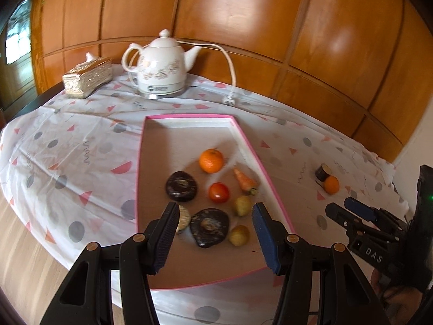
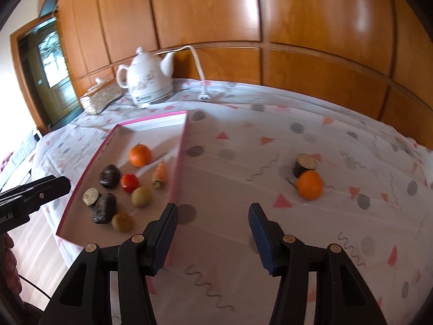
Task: Organize fruits
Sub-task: 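Reach the left gripper to the tangerine and close on it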
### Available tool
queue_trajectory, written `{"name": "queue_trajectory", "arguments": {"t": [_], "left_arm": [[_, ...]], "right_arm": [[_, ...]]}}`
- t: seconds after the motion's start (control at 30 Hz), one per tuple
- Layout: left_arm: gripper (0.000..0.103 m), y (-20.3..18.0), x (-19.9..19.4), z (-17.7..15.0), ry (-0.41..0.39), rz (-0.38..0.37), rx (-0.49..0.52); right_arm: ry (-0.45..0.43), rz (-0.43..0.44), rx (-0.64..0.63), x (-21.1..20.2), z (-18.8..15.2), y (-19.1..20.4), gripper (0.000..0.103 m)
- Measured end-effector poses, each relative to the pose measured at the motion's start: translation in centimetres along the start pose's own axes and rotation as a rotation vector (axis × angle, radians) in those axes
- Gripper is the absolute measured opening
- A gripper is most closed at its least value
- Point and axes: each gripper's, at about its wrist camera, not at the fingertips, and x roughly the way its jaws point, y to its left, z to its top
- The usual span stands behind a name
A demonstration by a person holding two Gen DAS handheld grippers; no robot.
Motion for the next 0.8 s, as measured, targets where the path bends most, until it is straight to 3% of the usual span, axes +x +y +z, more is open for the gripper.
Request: {"name": "queue_trajectory", "arguments": {"t": [0.8], "left_arm": [[0.057,-9.7,3.7,1.3,0.073,-0.131,0.25]], "right_arm": [[0.007,-0.291,0.302,-2.3,-4.3,-13.6,0.055]]}}
